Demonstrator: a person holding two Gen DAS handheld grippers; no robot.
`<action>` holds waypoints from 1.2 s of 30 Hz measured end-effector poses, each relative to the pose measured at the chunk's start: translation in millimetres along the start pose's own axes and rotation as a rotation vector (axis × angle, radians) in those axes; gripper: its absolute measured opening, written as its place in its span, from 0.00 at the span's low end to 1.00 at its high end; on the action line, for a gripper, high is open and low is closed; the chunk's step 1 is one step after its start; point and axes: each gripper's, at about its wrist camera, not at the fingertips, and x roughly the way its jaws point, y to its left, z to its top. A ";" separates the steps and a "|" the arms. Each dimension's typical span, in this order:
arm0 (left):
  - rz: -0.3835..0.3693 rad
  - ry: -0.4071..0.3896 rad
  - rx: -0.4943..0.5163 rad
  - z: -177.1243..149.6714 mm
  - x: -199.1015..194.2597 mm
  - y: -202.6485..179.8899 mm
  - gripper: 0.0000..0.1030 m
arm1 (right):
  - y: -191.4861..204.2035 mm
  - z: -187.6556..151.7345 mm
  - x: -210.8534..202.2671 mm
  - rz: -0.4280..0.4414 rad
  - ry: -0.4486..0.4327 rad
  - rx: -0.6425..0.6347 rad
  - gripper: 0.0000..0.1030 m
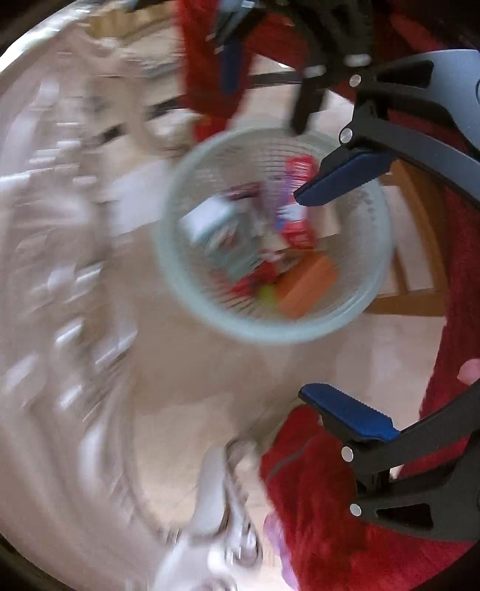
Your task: Collect trash
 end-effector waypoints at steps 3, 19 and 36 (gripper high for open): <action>0.017 -0.136 -0.092 0.9 -50.5 10.0 0.91 | 8.1 -0.6 -35.7 -0.039 -0.091 0.002 0.93; 0.154 -0.434 -0.130 -5.7 -182.5 -26.7 0.91 | 37.0 -8.6 -147.0 -0.164 -0.365 0.084 0.93; 0.077 -0.460 -0.121 -11.1 -200.4 -39.3 0.91 | 33.3 -17.2 -169.5 -0.195 -0.429 0.133 0.93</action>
